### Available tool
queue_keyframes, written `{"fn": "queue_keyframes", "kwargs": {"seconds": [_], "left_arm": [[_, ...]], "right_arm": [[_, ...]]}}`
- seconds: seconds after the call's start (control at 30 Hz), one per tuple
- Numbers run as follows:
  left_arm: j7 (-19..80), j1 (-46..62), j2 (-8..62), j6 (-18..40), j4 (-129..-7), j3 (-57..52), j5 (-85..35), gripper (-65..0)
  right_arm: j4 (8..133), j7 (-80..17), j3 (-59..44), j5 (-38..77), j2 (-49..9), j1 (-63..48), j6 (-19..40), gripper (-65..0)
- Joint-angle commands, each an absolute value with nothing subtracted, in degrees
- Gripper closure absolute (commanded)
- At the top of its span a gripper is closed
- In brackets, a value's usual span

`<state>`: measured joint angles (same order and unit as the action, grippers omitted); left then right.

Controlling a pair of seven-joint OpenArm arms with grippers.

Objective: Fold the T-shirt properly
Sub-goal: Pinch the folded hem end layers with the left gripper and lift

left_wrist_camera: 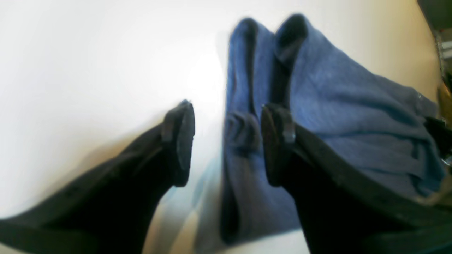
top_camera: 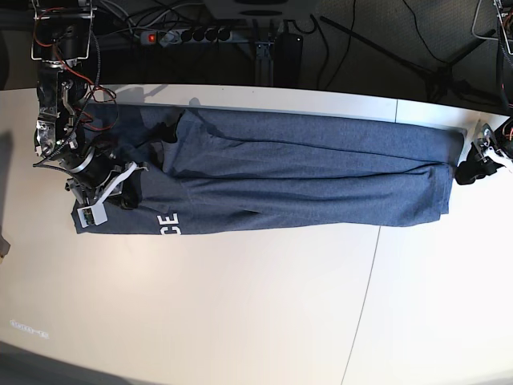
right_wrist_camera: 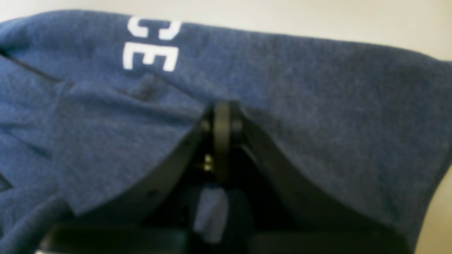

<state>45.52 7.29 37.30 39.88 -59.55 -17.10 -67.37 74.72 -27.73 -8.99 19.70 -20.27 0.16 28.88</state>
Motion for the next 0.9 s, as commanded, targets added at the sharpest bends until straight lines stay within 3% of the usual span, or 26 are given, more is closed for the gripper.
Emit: {"fn": "queue_keyframes", "kwargs": {"seconds": [0.0,0.23,0.37,0.43,0.87], "left_arm": [[43.57,6.83,38.76,40.00,-59.99,-17.58,-67.40,-33.7],[46.70,6.68,38.74,40.00,-60.05,-17.58,-67.92,-33.7],[60.49,6.57,38.76,40.00,-60.05,-17.58,-78.96,-44.2],[64.99,6.55,38.79,40.00,-60.05,-17.58,-83.85,-44.8],[64.51,3.84,39.68,40.00,-60.03,-17.54,-82.89,-44.8]], "right_arm": [[74.63,-30.70,-9.34,18.04,-21.08,0.27,33.08,0.0],[74.63,-32.18,-9.34,18.06,-21.08,0.27,33.08,0.0],[74.63,-32.16,-9.34,19.22,-21.08,0.27,33.08,0.0],[74.63,-32.16,-9.30,20.60,-21.08,0.30,33.08,0.0],[74.63,-33.47,-9.26,21.26,-21.08,0.27,33.23,0.0]]}}
